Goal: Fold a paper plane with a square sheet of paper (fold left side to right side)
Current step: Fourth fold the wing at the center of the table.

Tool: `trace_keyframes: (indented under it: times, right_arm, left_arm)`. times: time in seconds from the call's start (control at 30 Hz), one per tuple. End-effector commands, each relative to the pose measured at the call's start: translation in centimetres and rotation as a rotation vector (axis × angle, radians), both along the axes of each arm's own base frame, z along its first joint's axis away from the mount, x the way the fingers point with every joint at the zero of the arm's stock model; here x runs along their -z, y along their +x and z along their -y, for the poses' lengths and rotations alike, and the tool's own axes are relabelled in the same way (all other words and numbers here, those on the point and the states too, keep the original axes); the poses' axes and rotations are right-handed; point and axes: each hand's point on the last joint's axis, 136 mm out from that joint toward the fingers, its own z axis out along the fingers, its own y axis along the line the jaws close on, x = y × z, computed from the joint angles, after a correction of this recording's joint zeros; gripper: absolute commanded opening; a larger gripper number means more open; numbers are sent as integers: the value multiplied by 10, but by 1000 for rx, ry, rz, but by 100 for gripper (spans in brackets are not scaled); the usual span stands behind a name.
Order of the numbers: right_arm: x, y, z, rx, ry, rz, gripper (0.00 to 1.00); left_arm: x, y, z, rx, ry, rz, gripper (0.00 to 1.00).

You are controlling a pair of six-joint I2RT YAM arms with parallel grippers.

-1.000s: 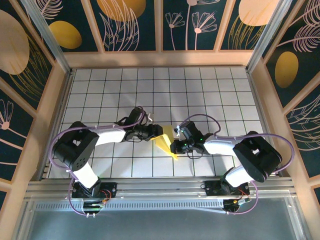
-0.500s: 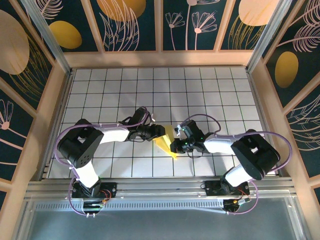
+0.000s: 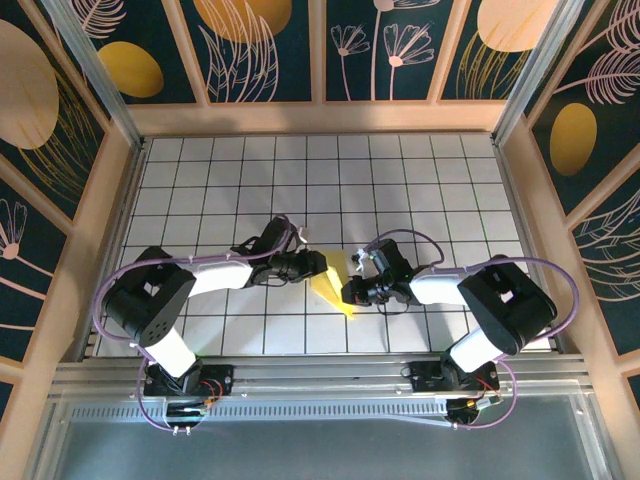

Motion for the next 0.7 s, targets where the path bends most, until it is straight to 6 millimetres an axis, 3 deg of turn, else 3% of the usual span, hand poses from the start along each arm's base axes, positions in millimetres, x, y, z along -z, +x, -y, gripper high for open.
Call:
trace_keyframes:
  times: [0.0, 0.27, 0.67]
  right_arm:
    - [15, -6, 10, 15, -48, -46, 0]
    - [17, -4, 9, 12, -54, -50, 0]
    - [14, -3, 7, 2, -52, -47, 0]
  left_arm:
    - [3, -2, 11, 29, -26, -9, 38]
    - [12, -1, 25, 45, -29, -21, 41]
    - [36, -1, 14, 21, 77, -61, 41]
